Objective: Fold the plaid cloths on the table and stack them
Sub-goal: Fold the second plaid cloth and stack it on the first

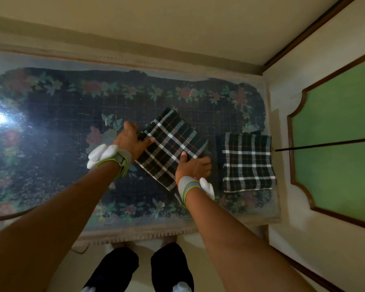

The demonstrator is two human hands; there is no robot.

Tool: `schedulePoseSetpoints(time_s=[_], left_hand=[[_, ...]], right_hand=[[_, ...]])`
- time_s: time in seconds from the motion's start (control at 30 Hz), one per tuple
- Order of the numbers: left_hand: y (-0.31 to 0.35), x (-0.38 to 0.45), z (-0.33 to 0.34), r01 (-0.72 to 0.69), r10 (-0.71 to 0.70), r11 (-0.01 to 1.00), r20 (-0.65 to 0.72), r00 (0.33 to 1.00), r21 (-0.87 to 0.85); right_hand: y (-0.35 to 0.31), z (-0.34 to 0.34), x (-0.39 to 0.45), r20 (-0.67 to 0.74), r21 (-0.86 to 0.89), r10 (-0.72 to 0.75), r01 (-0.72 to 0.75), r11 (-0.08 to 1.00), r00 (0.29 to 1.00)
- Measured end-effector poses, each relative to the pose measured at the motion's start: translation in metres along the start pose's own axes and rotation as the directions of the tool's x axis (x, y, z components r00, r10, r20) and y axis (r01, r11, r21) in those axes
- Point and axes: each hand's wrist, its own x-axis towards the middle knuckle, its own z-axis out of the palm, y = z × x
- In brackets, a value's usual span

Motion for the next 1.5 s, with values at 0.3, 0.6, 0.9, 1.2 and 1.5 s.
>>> schedulePoseSetpoints(time_s=[0.3,0.6,0.9,1.2,1.5], left_hand=[[0.018,-0.007,0.01,0.176,-0.149,0.98,0.244,0.958,-0.093],[0.096,-0.058,0.072,-0.132,0.13,0.991,0.071,0.989,0.037],[0.148,-0.082,0.172,-0.095,0.093,0.996,0.189,0.977,-0.003],[0.137,-0.077,0.207,0.013,-0.015,1.0,0.239,0.971,0.011],[0.159,-0.092,0.223,-0.185,0.313,0.898,-0.284,0.906,0.399]], right_hand=[[-0.003,-0.031,0.024,0.252,0.333,-0.177,0.086,0.939,0.951],[0.015,-0.125,0.08,-0.019,0.071,-0.354,0.355,0.932,0.935],[0.077,-0.174,0.162,-0.03,0.113,-0.364,0.365,0.924,0.931],[0.096,-0.154,0.196,-0.088,-0.19,-0.481,0.46,0.868,0.872],[0.099,-0.144,0.177,-0.29,-0.405,-0.643,0.518,0.753,0.709]])
